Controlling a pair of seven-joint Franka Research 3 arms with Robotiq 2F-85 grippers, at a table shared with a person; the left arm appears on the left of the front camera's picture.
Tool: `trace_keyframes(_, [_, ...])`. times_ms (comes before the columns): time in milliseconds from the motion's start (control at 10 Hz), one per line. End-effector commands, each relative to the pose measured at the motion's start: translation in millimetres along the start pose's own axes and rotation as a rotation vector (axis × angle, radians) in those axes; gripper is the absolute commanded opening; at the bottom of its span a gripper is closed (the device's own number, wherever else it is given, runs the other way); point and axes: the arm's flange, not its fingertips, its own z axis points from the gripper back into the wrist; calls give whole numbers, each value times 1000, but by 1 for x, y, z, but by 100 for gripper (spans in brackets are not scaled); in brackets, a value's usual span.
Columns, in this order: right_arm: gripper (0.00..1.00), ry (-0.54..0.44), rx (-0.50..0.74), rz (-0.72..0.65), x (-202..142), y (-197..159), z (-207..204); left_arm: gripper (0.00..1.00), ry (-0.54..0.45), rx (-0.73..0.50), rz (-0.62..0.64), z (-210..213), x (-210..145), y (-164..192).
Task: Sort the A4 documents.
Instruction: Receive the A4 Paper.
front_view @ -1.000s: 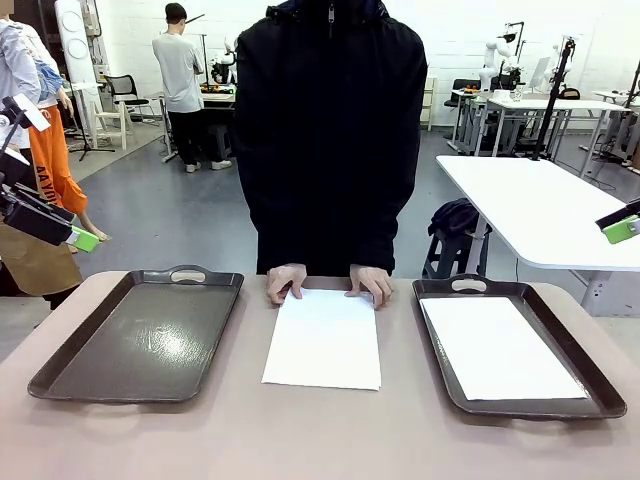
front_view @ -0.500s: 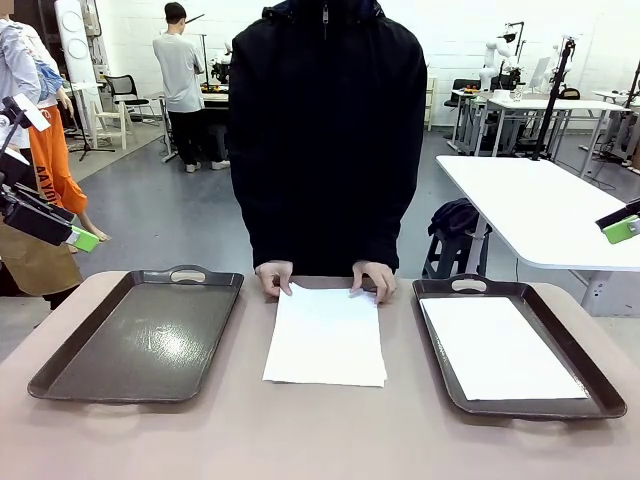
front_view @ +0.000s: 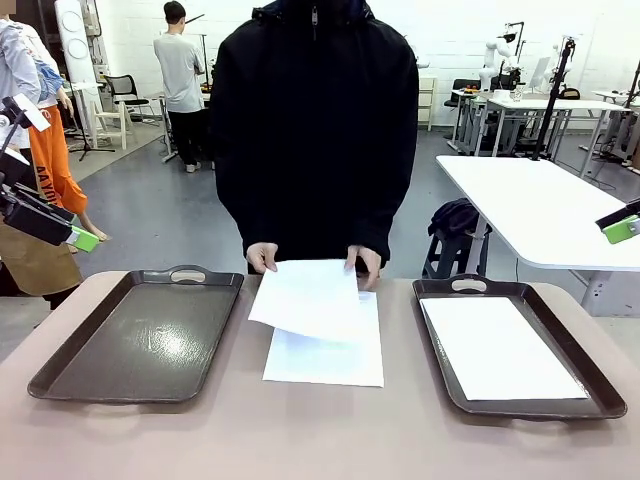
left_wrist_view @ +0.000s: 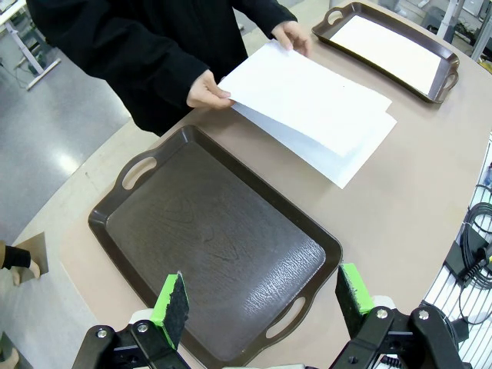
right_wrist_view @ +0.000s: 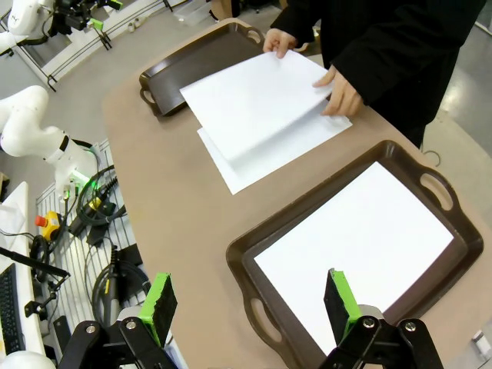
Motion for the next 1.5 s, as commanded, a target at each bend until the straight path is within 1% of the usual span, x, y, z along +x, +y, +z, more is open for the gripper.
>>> trace_keyframes(0, [100, -1, -3, 1, 0, 0, 0, 100, -5, -8, -5, 0, -1, 1])
trace_keyframes(1400, [100, -1, -3, 1, 0, 0, 0, 100, -5, -8, -5, 0, -1, 1])
